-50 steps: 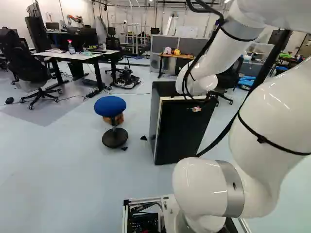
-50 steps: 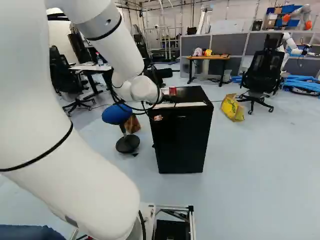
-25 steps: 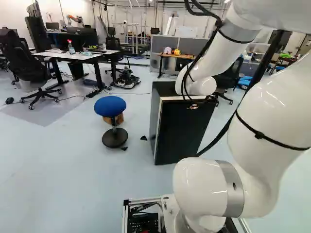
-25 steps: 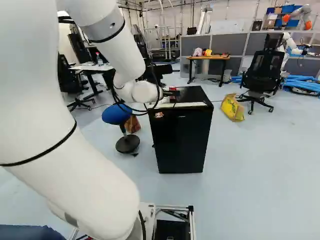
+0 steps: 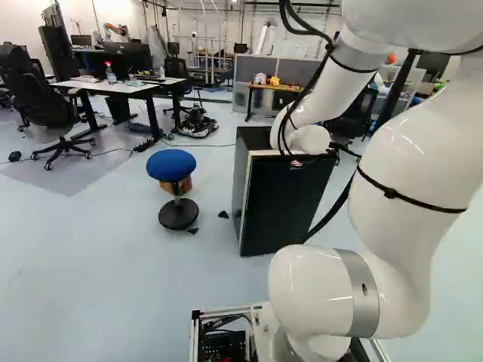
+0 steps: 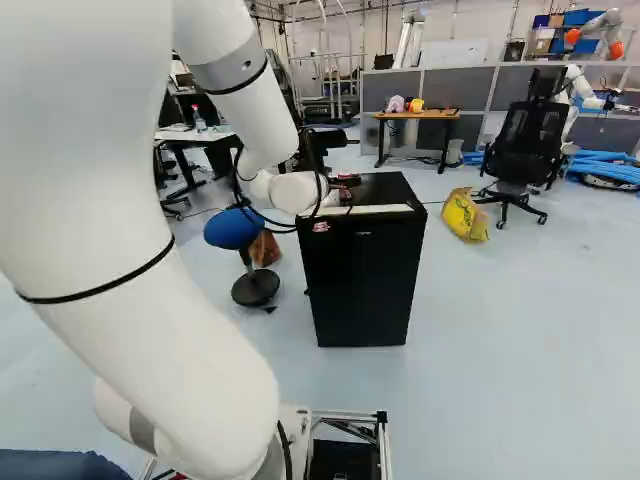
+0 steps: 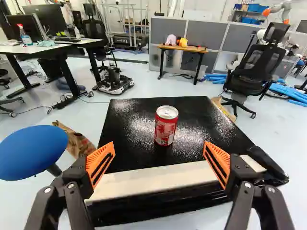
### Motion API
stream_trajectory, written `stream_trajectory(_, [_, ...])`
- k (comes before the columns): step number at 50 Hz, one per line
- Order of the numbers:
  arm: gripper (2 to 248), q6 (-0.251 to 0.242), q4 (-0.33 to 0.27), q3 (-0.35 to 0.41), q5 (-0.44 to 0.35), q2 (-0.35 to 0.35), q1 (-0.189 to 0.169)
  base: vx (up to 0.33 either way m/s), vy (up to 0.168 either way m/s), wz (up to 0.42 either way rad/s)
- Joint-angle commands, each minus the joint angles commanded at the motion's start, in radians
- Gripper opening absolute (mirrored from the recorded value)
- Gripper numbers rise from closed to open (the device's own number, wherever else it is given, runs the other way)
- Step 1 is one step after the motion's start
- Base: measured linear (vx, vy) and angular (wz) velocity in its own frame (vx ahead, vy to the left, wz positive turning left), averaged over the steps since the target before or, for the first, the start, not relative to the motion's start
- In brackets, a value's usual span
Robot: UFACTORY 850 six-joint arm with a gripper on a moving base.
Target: Grab a drink from the fridge
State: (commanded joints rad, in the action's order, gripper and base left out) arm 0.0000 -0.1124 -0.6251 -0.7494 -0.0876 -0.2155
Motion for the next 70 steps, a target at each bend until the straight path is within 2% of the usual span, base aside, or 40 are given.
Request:
stream_trajectory(14, [247,0.000,0.021,-0.039,-0.084,-0.067,0.005,0.000,0.000,0.000])
stream_trajectory(39, [247,0.000,0.061,-0.113,-0.188,-0.187,0.004,0.000,0.000,0.000])
stream_trajectory(70, [247,0.000,0.067,-0.204,-0.200,-0.326,-0.013,0.000,0.000,0.000])
